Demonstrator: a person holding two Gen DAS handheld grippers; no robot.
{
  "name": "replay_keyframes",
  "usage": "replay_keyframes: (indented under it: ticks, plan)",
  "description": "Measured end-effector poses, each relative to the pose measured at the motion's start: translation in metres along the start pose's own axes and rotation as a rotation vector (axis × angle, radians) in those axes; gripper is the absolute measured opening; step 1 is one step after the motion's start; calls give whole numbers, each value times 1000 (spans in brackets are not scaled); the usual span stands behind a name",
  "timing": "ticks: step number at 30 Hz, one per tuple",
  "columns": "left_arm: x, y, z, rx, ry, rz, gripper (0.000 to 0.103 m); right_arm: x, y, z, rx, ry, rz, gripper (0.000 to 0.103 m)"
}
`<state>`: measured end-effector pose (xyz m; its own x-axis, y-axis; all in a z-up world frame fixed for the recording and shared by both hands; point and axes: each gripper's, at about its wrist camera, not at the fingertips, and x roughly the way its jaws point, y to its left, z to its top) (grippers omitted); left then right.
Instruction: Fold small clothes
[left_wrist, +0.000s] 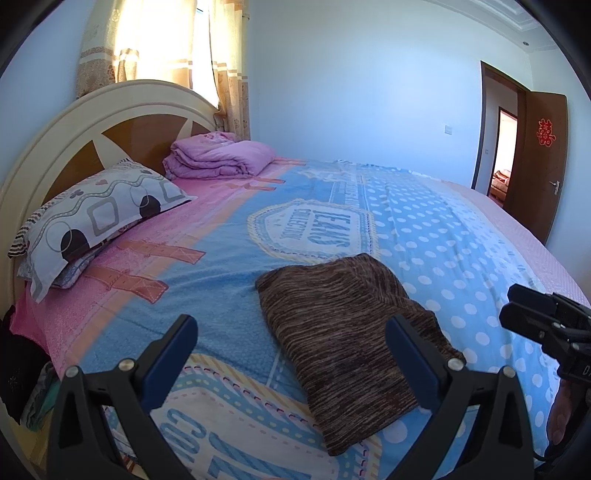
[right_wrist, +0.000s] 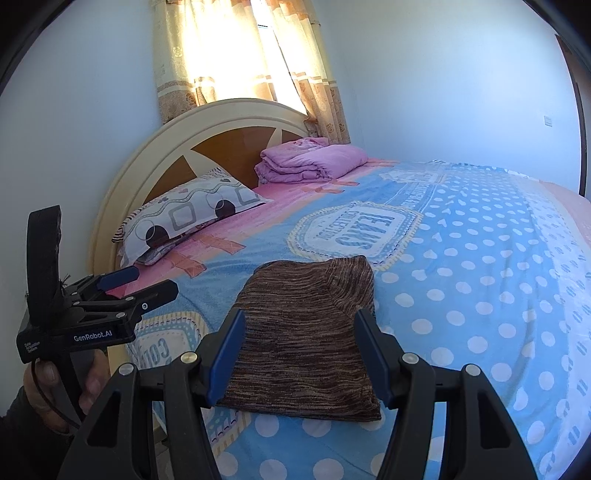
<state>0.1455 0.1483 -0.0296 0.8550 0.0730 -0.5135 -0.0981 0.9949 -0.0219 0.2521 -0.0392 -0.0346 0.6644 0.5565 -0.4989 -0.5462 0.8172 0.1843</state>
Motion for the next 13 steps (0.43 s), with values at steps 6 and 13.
replay_keyframes:
  ticks: [6, 13]
  plan:
    - [1, 2, -1, 6, -7, 15, 103, 1, 1, -2, 0, 4, 2, 62]
    - [1, 0, -2, 32, -18, 27, 103, 0, 1, -2, 2, 6, 1, 62]
